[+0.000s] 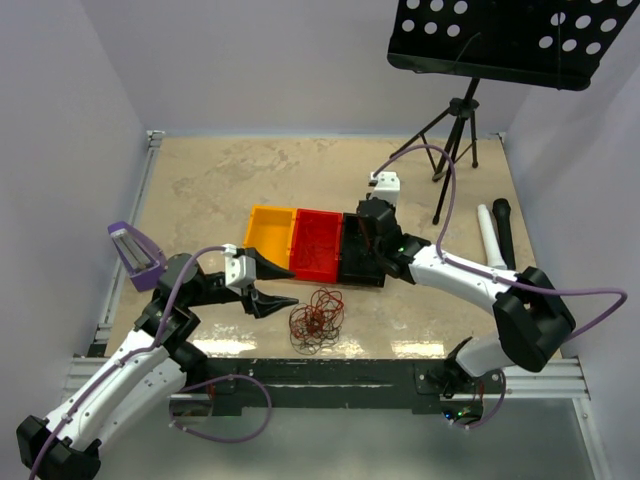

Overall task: Untangle the cables
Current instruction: Place the cable in the bin.

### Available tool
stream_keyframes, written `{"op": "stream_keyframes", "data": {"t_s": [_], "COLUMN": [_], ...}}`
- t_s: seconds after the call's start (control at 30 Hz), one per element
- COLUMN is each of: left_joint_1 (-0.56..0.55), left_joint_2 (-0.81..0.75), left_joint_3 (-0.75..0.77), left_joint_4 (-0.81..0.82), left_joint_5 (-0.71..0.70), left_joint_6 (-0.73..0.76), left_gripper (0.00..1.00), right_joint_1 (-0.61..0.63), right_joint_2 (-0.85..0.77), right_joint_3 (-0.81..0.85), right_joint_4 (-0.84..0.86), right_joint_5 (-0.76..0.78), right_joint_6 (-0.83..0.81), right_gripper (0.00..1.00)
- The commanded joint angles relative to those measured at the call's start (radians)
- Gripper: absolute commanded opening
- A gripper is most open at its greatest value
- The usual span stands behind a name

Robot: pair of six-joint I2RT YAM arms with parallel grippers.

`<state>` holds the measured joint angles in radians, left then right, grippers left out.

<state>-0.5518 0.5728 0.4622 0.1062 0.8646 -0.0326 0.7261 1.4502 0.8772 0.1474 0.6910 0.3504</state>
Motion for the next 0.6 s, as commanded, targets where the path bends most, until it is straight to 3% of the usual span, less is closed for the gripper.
{"op": "stream_keyframes", "data": {"t_s": [0.0, 0.33, 0.57], "left_joint_1": [0.007, 0.007, 0.007], "left_joint_2": [-0.004, 0.001, 0.001], "left_joint_3": [0.021, 0.023, 0.023], "left_joint_4": [0.040, 0.044, 0.055], "left_joint_5": [0.022, 0.034, 0.031], "left_joint_6": [0.003, -0.004, -0.006], "left_gripper": [0.59, 0.60, 0.60], "right_joint_1": [-0.002, -0.002, -0.002], "right_joint_2": [-0.022, -0.042, 0.081], "right_joint_3": [0.011, 0.011, 0.051], "right_joint_4": [-0.035, -0.043, -0.026], "right_joint_5": [0.097, 0.090, 0.013], "right_joint_6": [0.062, 0.056, 0.055], "right_gripper": [0.00, 0.00, 0.00]}}
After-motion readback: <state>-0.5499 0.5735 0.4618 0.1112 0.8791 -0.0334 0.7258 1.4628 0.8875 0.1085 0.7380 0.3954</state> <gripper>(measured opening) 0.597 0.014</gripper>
